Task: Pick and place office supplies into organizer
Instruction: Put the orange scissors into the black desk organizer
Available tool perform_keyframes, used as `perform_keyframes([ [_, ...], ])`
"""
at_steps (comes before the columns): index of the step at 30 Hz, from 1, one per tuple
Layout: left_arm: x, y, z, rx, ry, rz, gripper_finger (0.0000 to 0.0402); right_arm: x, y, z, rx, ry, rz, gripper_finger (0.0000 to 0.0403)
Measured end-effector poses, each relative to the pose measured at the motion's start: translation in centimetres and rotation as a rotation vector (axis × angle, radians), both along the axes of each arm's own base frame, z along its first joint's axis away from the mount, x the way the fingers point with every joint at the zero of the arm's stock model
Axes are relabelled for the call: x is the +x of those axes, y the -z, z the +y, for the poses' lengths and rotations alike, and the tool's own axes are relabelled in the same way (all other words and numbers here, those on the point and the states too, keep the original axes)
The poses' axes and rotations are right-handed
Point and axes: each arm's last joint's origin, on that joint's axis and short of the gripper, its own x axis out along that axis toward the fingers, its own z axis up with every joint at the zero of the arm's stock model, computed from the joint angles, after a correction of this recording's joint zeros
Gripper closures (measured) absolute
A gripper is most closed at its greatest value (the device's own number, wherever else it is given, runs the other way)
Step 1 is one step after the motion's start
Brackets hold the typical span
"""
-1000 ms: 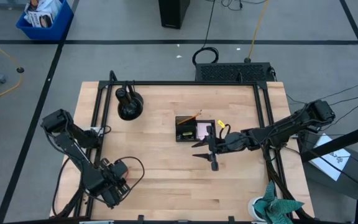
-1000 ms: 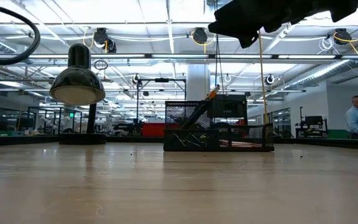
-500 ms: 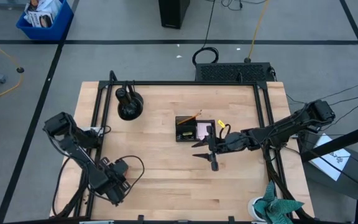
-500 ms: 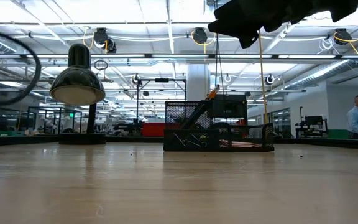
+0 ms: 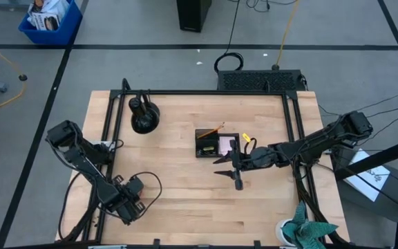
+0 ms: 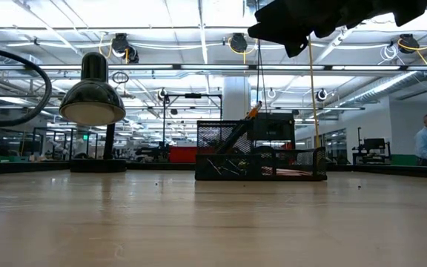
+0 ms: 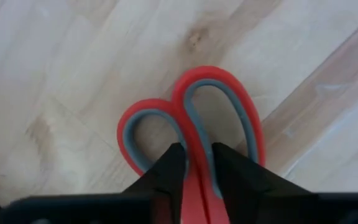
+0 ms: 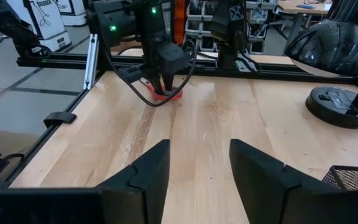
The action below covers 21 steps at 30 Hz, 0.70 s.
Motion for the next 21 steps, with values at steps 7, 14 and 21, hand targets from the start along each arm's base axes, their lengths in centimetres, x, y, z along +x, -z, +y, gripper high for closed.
perform_keyframes([
  [7, 0.1, -0.1, -0.1, 0.058, 0.058, -0.074, 0.0362, 0.0, 0.0, 0.0, -0.001, -0.001, 0.0, 0.0244],
  [14, 1.9, -1.2, -0.9, 0.179, 0.182, -0.273, 0.0359, 0.0, 0.0, 0.0, -0.002, -0.001, 0.001, 0.0247],
  [21, 5.0, -3.3, -1.1, 0.302, 0.285, -0.503, 0.0386, -0.1, 0.0, 0.0, -0.003, -0.001, 0.005, 0.0247],
])
